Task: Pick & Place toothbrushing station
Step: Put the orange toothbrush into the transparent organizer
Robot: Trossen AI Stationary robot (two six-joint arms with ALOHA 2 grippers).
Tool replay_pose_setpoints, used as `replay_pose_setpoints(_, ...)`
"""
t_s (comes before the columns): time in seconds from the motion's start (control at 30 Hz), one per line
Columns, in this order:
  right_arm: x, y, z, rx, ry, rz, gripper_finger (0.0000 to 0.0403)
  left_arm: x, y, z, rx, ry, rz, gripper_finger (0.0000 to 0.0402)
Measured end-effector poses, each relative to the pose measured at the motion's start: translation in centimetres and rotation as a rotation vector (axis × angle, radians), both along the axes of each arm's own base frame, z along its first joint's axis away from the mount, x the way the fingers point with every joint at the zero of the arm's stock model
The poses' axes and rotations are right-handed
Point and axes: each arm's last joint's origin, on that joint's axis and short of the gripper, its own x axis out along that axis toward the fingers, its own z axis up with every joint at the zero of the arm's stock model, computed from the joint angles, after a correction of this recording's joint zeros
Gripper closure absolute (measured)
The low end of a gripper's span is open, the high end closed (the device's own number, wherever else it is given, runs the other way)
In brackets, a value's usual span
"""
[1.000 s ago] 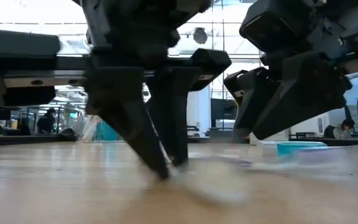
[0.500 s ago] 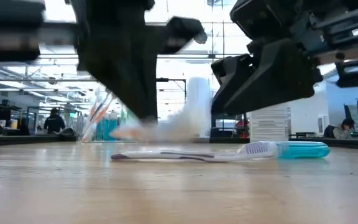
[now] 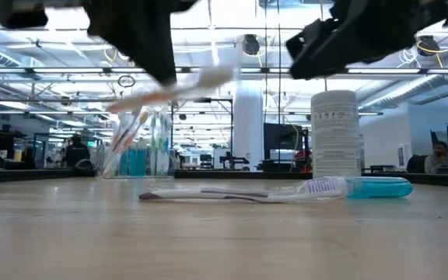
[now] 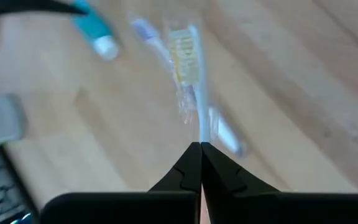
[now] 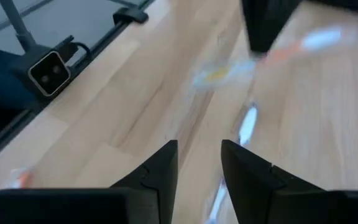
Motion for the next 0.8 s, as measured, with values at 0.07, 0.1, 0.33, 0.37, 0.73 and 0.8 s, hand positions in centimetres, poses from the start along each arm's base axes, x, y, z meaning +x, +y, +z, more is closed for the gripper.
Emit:
replay_pose_setpoints(0.07,-0.7,-0.3,0.9,0.035,0.027,-0.027,0.0289,-0.6,0.5,1.2,0.019,-0.024,0.019,0.0400)
replay_pose_setpoints(0.1,-1.1,-0.4,1.3,0.050,0.041,-0.040,0.0289,-1.0,0.7,2.0,0.028,-0.039,0.028,0.0399)
replay_pose_setpoints(0.33,-2.9,-1.1,2.2,0.117,0.161,-0.118,0.0289,-4.0,3.9,8.2,0.040,-0.212,0.181,0.0399)
replay_pose_setpoints(0.37,-3.0,-1.1,2.1,0.113,0.173,-0.121,0.0289,-4.5,4.5,9.0,0.033,-0.240,0.212,0.0398)
replay_pose_setpoints(0.73,-3.0,-1.1,1.7,0.100,0.201,-0.124,0.0289,-9.8,9.9,15.9,-0.011,-0.551,0.505,0.0399)
replay_pose_setpoints(0.8,-3.0,-1.1,1.7,0.099,0.201,-0.123,0.0289,-10.3,10.5,16.5,-0.004,-0.601,0.560,0.0398)
